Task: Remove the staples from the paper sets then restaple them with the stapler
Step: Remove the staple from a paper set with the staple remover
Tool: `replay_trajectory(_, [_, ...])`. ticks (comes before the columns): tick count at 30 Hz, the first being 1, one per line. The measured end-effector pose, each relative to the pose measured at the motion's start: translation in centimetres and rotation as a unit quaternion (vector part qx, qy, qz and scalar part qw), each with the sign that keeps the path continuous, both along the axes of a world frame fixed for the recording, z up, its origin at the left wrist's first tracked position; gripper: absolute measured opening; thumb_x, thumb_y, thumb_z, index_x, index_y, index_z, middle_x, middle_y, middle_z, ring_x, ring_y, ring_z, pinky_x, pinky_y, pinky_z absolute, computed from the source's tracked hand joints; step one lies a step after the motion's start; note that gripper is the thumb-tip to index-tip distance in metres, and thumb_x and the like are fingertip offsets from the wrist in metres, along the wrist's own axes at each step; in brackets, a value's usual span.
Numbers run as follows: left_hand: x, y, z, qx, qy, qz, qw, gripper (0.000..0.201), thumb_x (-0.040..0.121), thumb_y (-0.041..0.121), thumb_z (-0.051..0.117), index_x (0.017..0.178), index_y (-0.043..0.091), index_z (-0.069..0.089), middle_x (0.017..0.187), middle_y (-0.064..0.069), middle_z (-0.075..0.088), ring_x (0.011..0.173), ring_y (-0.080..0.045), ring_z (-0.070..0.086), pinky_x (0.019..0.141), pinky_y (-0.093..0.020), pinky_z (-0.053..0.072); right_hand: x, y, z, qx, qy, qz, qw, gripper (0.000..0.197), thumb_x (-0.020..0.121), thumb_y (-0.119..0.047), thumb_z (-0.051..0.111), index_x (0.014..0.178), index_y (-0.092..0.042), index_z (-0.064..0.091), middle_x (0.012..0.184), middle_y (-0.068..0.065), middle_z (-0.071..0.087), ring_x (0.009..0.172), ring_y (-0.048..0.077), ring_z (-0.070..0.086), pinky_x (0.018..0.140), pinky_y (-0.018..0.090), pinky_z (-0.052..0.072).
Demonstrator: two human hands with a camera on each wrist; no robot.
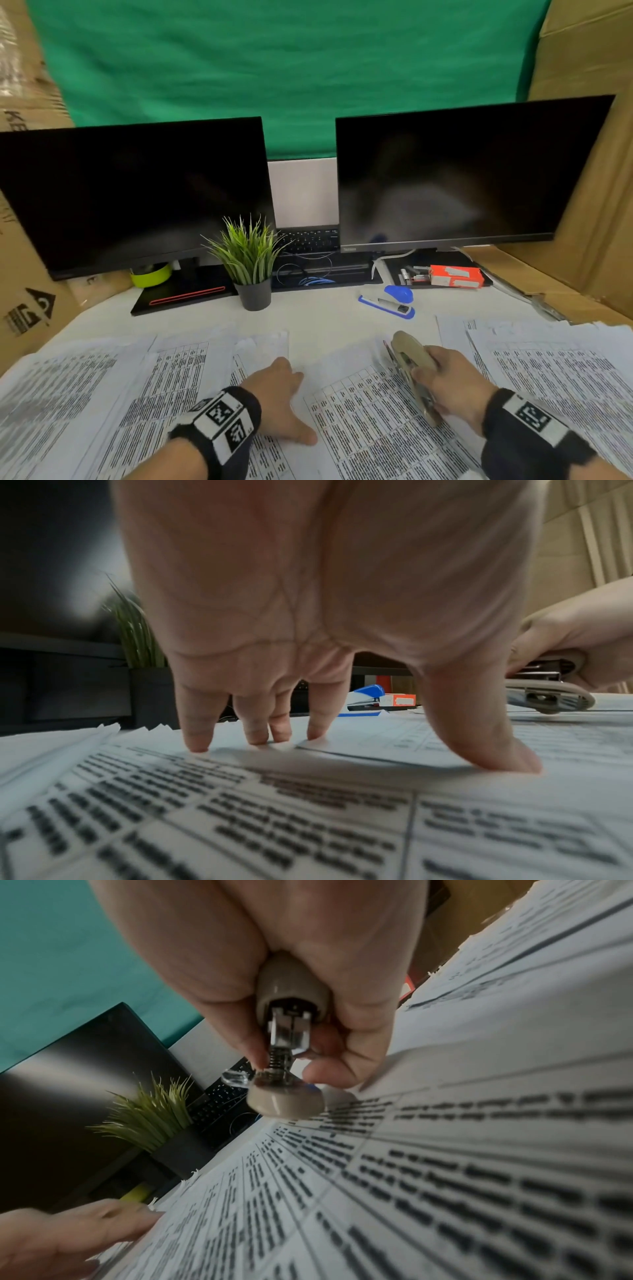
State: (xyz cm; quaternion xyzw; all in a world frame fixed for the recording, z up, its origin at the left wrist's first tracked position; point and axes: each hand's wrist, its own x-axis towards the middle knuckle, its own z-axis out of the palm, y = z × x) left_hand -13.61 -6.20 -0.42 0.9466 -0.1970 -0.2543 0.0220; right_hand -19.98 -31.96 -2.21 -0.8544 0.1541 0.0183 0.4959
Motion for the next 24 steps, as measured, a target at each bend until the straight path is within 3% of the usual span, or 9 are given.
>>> replay_trajectory(5, [-0.7,0.7,-0.3,-0.011,0.036,-0.022,0.999,0.104,0.076,0.061,0.070,0.154,0.038,0.006,0.163,0.005,-0.009,0.150,-0.018,0.000,0.121,-0.038,0.008,-0.6,-0.4,0.2,-0.014,0.002,0.007,1.000,0.010,0.094,-0.012,0.052,0.098,-0.014,0.061,0.086,0.011,0.067,0.071,0.021,0.060,0.058,0.029,0.052])
replay_trajectory(7, [-0.7,0.9,-0.3,-0.027,0.043,-0.015,0.999,0.097,0.079,0.060,0.068,0.153,0.040,0.009,0.163,0.005,-0.008,0.150,-0.016,-0.003,0.121,-0.039,0.005,-0.9,-0.6,0.4,-0.013,0.003,0.009,1.000,0.011,0.094,-0.012,0.053,0.098,-0.016,0.062,0.087,0.009,0.067,0.074,0.021,0.062,0.060,0.029,0.052])
replay_trajectory(10, [-0.4,1.3,0.0,-0.122,0.007,0.038,0.992,0.073,0.083,0.056,0.064,0.147,0.036,0.035,0.160,0.005,0.021,0.145,-0.016,0.024,0.119,-0.036,0.021,-1.4,-0.8,0.8,0.007,0.000,0.016,1.000,0.014,0.093,-0.010,0.054,0.101,-0.018,0.062,0.082,0.008,0.065,0.067,0.020,0.058,0.053,0.026,0.049])
replay_trajectory(13, [-0.3,0.9,0.3,-0.248,-0.060,0.112,0.960,0.052,0.086,0.049,0.065,0.133,0.027,0.056,0.135,0.008,0.056,0.120,-0.010,0.054,0.106,-0.028,0.041,-1.8,-0.1,1.4,0.020,-0.012,0.038,0.999,0.026,0.089,-0.002,0.055,0.107,-0.020,0.061,0.087,0.010,0.066,0.066,0.019,0.058,0.052,0.023,0.049])
replay_trajectory(15, [-0.7,0.0,0.5,-0.337,-0.029,0.141,0.930,0.052,0.084,0.045,0.071,0.129,0.023,0.057,0.114,0.008,0.067,0.098,-0.008,0.066,0.095,-0.027,0.050,-2.0,1.2,1.9,0.017,-0.027,0.066,0.997,0.034,0.087,0.002,0.055,0.110,-0.023,0.060,0.093,0.009,0.068,0.073,0.021,0.063,0.055,0.024,0.051])
replay_trajectory(19, [-2.7,-1.4,1.1,-0.491,0.092,0.205,0.841,0.057,0.076,0.018,0.082,0.124,0.011,0.051,0.097,-0.014,0.073,0.071,-0.022,0.072,0.073,-0.031,0.058,-2.3,5.5,2.8,-0.010,-0.095,0.128,0.987,0.043,0.083,0.008,0.049,0.109,-0.026,0.058,0.088,0.005,0.066,0.066,0.012,0.062,0.057,0.027,0.053])
replay_trajectory(21, [-3.3,-1.2,1.5,-0.530,0.093,0.234,0.810,0.056,0.073,0.004,0.083,0.118,0.008,0.051,0.094,-0.025,0.070,0.065,-0.027,0.069,0.063,-0.033,0.057,-2.1,7.6,3.1,-0.029,-0.122,0.150,0.981,0.041,0.081,0.005,0.048,0.107,-0.026,0.057,0.091,0.008,0.064,0.068,0.014,0.061,0.055,0.027,0.052])
replay_trajectory(24, [-4.1,0.3,1.9,-0.551,0.050,0.276,0.786,0.048,0.073,-0.010,0.077,0.111,0.005,0.052,0.093,-0.038,0.064,0.057,-0.028,0.065,0.053,-0.031,0.056,-1.6,10.7,3.0,-0.080,-0.137,0.177,0.971,0.034,0.080,-0.003,0.046,0.104,-0.027,0.052,0.095,0.007,0.052,0.067,0.012,0.053,0.052,0.015,0.041])
